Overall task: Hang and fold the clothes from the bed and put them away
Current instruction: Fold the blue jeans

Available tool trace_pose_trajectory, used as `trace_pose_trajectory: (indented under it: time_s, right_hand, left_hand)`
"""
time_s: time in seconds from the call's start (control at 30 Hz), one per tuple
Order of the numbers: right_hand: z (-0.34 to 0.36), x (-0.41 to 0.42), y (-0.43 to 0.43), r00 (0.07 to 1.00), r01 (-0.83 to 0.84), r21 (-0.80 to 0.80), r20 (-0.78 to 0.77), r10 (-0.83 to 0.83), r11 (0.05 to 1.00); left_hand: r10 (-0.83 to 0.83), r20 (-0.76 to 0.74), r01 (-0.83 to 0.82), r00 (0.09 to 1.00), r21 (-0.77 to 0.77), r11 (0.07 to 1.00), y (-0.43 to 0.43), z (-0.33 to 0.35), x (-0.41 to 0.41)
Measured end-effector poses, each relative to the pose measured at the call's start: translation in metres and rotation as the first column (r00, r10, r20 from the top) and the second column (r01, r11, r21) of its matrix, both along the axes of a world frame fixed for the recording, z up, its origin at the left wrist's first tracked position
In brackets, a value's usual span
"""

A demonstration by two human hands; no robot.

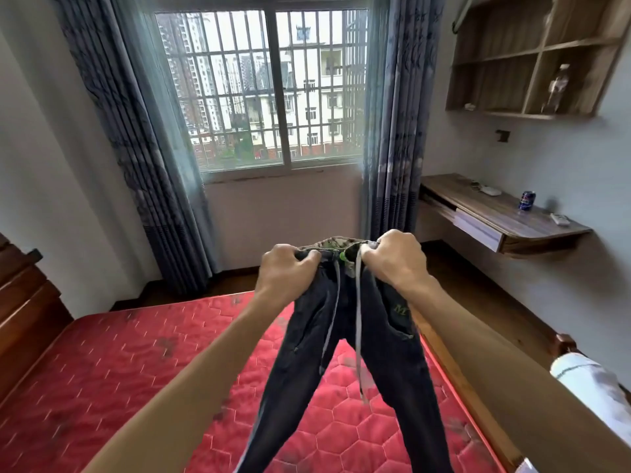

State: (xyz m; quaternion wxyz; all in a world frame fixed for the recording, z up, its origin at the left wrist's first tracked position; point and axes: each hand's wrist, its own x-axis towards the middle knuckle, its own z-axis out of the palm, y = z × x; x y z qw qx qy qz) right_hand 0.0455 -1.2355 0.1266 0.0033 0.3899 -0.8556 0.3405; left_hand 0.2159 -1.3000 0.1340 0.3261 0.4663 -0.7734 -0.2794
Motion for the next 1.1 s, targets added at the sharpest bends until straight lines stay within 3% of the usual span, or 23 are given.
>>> trace_pose_trajectory:
  time_s: [0.1, 0.2, 0.27, 0.33, 0.4, 0.5, 0.57, 0.67, 0.73, 0.8, 0.83, 0.87, 0.93, 1.0, 1.07, 1.1]
  right_hand:
    - [0.007, 0.018, -0.007, 0.993, -0.116, -0.061, -0.034, 0.114, 0.991]
    - [0.011, 0.028, -0.005, 0.959, -0.282, -0.138, -0.05, 0.278, 0.949]
    - [0.011, 0.025, 0.002, 0.915, -0.372, -0.21, 0.082, 0.396, 0.904]
    - [0.013, 0.023, 0.01, 0.788, -0.486, -0.272, 0.274, 0.551, 0.83]
    - [0.013, 0.021, 0.012, 0.704, -0.583, -0.277, 0.299, 0.645, 0.764]
    - [0.004, 0.009, 0.008, 0.819, -0.52, -0.272, 0.111, 0.563, 0.81]
    - [0.0, 0.003, 0.008, 0.807, -0.492, -0.387, 0.133, 0.575, 0.78]
    - [0.002, 0.004, 0.017, 0.727, -0.474, -0.519, 0.225, 0.649, 0.711]
    - [0.001, 0.003, 0.02, 0.713, -0.426, -0.576, 0.261, 0.65, 0.698]
    - [0.0, -0.003, 0.022, 0.666, -0.327, -0.654, 0.353, 0.658, 0.682]
    - [0.001, -0.005, 0.023, 0.625, -0.273, -0.689, 0.403, 0.668, 0.671]
    - [0.002, -0.006, 0.024, 0.578, -0.228, -0.713, 0.449, 0.681, 0.663]
    - [0.003, -0.009, 0.023, 0.503, -0.191, -0.725, 0.506, 0.7, 0.662]
    - [0.0, -0.012, 0.019, 0.453, -0.226, -0.718, 0.521, 0.724, 0.658]
    - [-0.006, -0.015, 0.013, 0.441, -0.277, -0.696, 0.521, 0.731, 0.663]
    - [-0.009, -0.018, 0.01, 0.482, -0.301, -0.663, 0.514, 0.709, 0.686]
  left_hand:
    - [-0.043, -0.091, 0.055, 0.995, 0.141, 0.988, 0.011, 0.001, -0.012]
    - [-0.037, -0.307, 0.134, 0.951, 0.303, 0.944, 0.01, 0.003, -0.018]
    - [-0.019, -0.433, 0.184, 0.901, 0.341, 0.922, 0.012, 0.007, -0.019]
    - [-0.003, -0.54, 0.249, 0.842, 0.383, 0.889, 0.013, 0.009, -0.02]
    - [-0.011, -0.614, 0.351, 0.789, 0.436, 0.828, 0.014, 0.011, -0.019]
    - [-0.032, -0.649, 0.439, 0.76, 0.476, 0.762, 0.014, 0.012, -0.017]
    - [-0.06, -0.622, 0.406, 0.781, 0.432, 0.805, 0.008, 0.011, -0.012]
    - [-0.072, -0.485, 0.087, 0.872, 0.009, 0.996, -0.019, -0.005, 0.001]
    - [-0.029, -0.472, -0.058, 0.881, -0.169, 0.984, -0.037, -0.019, 0.012]
    - [-0.029, -0.472, -0.01, 0.881, -0.08, 0.997, -0.053, -0.037, 0.023]
    - [-0.029, -0.47, 0.06, 0.882, 0.053, 0.997, -0.059, -0.043, 0.029]
    - [-0.065, -0.512, 0.193, 0.857, 0.202, 0.96, -0.065, -0.049, 0.034]
    - [-0.157, -0.64, 0.491, 0.752, 0.386, 0.78, -0.068, -0.054, 0.04]
    - [-0.194, -0.706, 0.61, 0.681, 0.4, 0.683, -0.07, -0.053, 0.039]
    - [-0.182, -0.715, 0.6, 0.675, 0.389, 0.699, -0.074, -0.047, 0.035]
    - [-0.169, -0.696, 0.561, 0.698, 0.384, 0.733, -0.077, -0.044, 0.035]
